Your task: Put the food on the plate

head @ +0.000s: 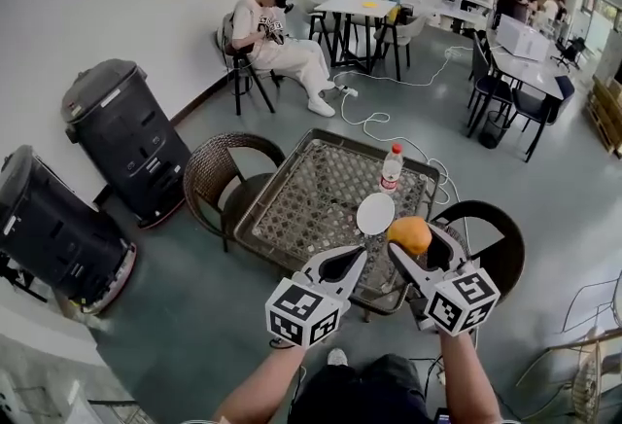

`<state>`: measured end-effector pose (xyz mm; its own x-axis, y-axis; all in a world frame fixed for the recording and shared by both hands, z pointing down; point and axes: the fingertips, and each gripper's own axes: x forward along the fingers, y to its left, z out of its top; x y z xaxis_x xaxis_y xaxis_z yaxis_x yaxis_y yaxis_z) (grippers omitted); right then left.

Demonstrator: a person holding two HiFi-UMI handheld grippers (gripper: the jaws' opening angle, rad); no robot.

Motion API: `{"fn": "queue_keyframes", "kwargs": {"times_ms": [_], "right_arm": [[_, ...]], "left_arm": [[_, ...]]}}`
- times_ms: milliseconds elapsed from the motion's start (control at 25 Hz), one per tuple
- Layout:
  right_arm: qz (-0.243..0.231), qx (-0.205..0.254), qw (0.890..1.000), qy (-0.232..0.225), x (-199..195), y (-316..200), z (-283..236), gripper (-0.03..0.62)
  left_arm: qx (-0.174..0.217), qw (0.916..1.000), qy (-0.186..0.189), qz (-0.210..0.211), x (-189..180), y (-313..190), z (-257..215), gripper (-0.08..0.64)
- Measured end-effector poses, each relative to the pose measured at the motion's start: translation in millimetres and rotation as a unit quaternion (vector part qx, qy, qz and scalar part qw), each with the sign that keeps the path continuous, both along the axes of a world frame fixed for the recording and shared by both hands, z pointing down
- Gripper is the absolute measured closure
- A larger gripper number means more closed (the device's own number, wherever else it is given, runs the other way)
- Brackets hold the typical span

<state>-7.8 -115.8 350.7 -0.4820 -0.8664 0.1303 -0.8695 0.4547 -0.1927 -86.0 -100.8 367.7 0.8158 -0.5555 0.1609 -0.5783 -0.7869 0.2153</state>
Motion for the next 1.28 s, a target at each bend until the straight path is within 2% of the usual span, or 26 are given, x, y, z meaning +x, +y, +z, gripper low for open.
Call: {"fn": "queue_keyframes", "kwargs": {"times_ms": [280,760,1000,1280], "right_arm": [[-0.008,-0.007,1.000,-0.008,-4.0,-13.9,7.8,0.279],[-0.062,0.000,0.998,-0.034,-17.5,-60.8,9.4,0.279],[-0.080,-0.010,0.996,-0.043,-8.9,-84.4,13.3,0.279],[-0.076,-0.029,0.996,-0.045,14.4,-117.9,35.0,0.279]], "left_arm": [[-0.007,1.0000,0.000,0.000,-1.3,-14.3,6.6,0.552],[-0.010,0.9990,-0.007,-0.043,-7.1,-51.9,9.3,0.551],[-0.016,0.9979,-0.015,-0.061,-1.1,-75.1,13.7,0.552],[-0.017,0.9965,-0.028,-0.077,7.0,-100.4,27.4,0.551]]}}
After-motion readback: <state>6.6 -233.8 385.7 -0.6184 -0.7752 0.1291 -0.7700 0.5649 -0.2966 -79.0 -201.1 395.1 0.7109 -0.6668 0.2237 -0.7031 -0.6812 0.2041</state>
